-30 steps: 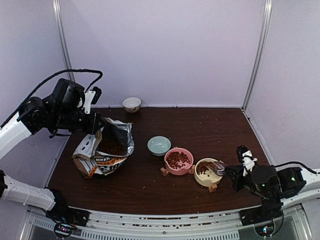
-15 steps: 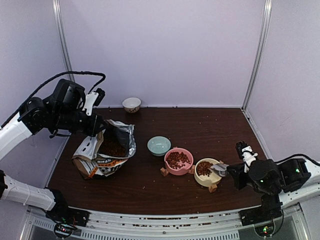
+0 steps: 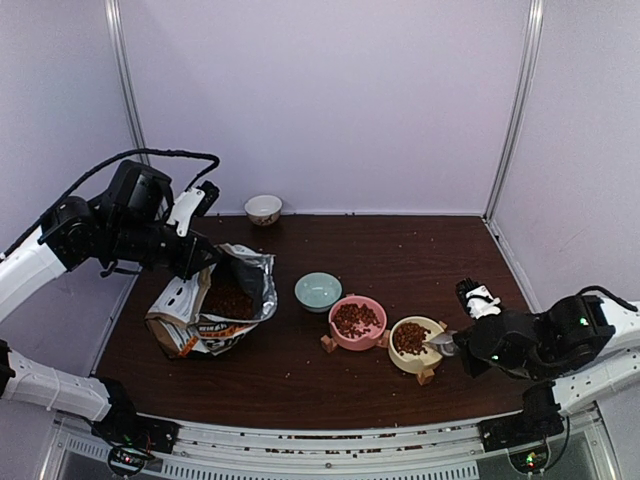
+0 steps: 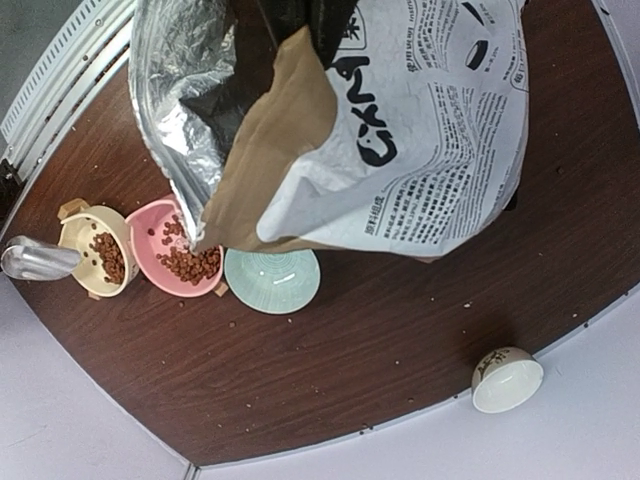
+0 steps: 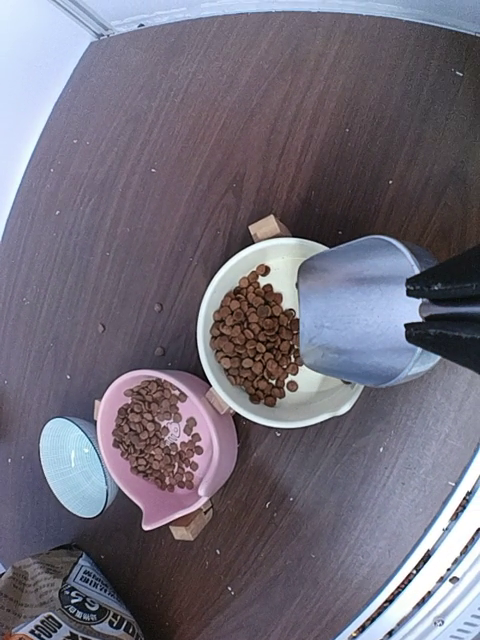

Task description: Serve the pet food

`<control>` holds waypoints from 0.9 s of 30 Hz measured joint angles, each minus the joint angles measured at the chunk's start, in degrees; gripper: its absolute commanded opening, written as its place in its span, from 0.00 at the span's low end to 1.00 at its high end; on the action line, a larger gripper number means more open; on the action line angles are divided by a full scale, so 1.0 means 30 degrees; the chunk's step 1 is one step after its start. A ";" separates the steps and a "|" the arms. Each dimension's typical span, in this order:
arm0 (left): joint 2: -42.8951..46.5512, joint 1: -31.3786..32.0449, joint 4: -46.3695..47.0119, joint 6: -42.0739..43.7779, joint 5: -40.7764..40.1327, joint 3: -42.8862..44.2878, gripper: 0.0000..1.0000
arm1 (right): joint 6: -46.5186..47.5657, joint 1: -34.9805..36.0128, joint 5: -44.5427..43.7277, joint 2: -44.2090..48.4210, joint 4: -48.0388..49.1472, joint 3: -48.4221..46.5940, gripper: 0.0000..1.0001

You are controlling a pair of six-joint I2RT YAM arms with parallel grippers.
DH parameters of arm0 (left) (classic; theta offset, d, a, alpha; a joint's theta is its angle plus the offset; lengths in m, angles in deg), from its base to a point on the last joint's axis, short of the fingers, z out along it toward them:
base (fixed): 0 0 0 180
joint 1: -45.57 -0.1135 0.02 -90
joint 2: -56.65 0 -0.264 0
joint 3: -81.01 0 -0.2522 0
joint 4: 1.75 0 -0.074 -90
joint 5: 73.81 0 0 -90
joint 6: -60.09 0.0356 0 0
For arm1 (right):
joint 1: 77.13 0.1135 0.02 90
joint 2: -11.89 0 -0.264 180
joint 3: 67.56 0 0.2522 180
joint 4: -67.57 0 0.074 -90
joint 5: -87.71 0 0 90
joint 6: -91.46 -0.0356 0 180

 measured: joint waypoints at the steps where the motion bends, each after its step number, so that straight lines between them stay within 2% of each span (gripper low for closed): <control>1: 0.0000 0.0000 0.0044 0.0109 0.0219 -0.0044 0.00 | 0.0015 0.0000 0.0000 -0.0262 -0.0233 -0.0335 0.00; 6: 0.0000 -0.0015 0.0262 0.0634 0.1450 -0.0277 0.00 | 0.0911 -0.0058 -0.0102 -0.1275 -0.0576 -0.2331 0.00; 13: -0.0736 0.0015 0.0612 0.1231 0.3628 -0.0481 0.00 | 0.4124 -0.0532 -0.0102 -0.4000 0.0634 -0.6535 0.00; 18: -0.1443 0.0597 0.1093 0.1304 0.4233 -0.0459 0.00 | 0.8065 -0.0539 0.1435 -0.4306 0.4393 -0.7009 0.00; 22: -0.2273 0.1479 0.1100 0.1384 0.4262 -0.0102 0.00 | 1.1307 -0.0561 0.4459 -0.4269 0.9092 -0.6943 0.00; 27: -0.3308 0.2382 0.1049 0.1435 0.4102 0.0692 0.00 | 1.3588 -0.0882 0.7482 -0.5297 1.3304 -0.6885 0.00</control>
